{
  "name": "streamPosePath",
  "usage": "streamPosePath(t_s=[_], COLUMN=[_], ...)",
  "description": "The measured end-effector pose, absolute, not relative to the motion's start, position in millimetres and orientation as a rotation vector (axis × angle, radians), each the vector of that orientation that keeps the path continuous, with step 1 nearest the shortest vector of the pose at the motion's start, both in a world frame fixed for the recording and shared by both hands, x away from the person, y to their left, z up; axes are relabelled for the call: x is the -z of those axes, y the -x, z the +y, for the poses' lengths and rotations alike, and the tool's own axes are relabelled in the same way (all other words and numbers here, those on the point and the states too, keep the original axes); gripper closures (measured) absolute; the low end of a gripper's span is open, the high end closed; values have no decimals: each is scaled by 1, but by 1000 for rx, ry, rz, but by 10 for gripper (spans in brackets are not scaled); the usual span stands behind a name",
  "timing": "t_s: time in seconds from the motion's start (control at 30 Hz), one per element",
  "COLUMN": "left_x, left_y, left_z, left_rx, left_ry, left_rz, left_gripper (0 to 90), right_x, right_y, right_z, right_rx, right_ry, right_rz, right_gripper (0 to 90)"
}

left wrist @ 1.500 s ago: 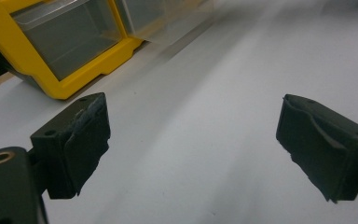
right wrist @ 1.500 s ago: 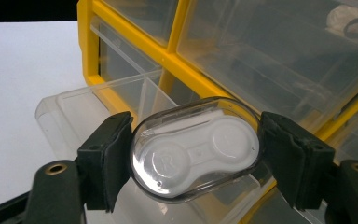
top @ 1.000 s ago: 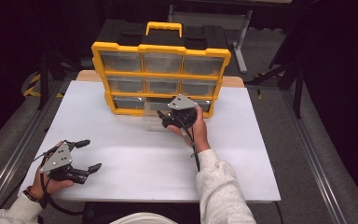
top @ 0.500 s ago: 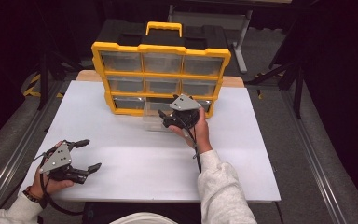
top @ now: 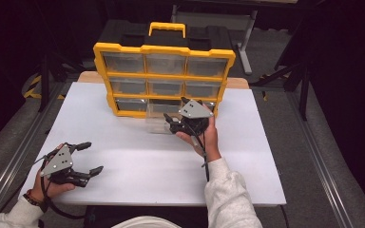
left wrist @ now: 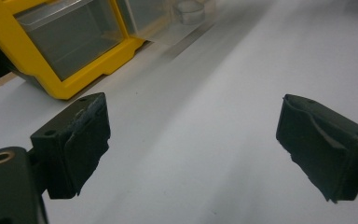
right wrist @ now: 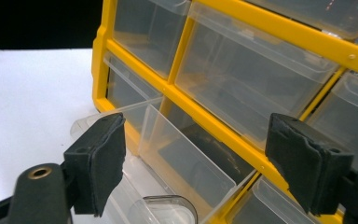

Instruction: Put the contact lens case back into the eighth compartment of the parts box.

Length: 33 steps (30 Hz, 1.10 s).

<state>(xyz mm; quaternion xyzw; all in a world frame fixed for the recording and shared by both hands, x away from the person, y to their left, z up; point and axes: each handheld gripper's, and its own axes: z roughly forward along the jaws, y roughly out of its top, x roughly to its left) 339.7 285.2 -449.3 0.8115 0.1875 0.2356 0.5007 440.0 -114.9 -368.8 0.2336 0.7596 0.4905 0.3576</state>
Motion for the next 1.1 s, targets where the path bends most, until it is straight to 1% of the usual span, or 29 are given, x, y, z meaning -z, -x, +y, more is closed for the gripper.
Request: streamPosePath(t_s=[0.17, 0.67, 1.1], left_x=[449, 448, 448], left_y=[-339, -339, -339], left_z=[286, 287, 286], left_rx=[-568, -567, -571], left_ry=[-1954, -1950, -1961], left_rz=[455, 450, 444], left_gripper=[108, 108, 108], right_x=[362, 356, 359], right_y=[-433, -419, -407], right_z=[-118, -124, -137], right_rx=[-1250, -1230, -1218], right_ry=[-570, -541, -530], right_rz=[1953, 1954, 1966], right_gripper=[210, 206, 206])
